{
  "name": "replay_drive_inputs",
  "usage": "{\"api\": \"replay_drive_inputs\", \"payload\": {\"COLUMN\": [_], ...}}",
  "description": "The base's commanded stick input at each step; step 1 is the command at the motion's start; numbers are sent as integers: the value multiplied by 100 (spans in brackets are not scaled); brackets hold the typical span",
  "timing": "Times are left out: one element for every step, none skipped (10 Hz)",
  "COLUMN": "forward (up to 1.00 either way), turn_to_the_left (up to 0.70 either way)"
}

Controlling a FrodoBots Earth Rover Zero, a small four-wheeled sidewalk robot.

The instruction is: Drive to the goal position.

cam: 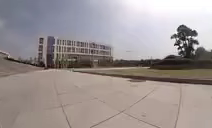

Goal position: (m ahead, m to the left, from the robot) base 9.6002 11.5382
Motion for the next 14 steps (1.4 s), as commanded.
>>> {"api": "replay_drive_inputs", "payload": {"forward": [70, 70, 70, 70, 70, 70, 70, 70, 70, 70, 70, 70, 70, 70], "turn_to_the_left": [0, 0, 0, 15, 35, 30, 3, 0, 0, 0, 0, 0, 0, 28]}}
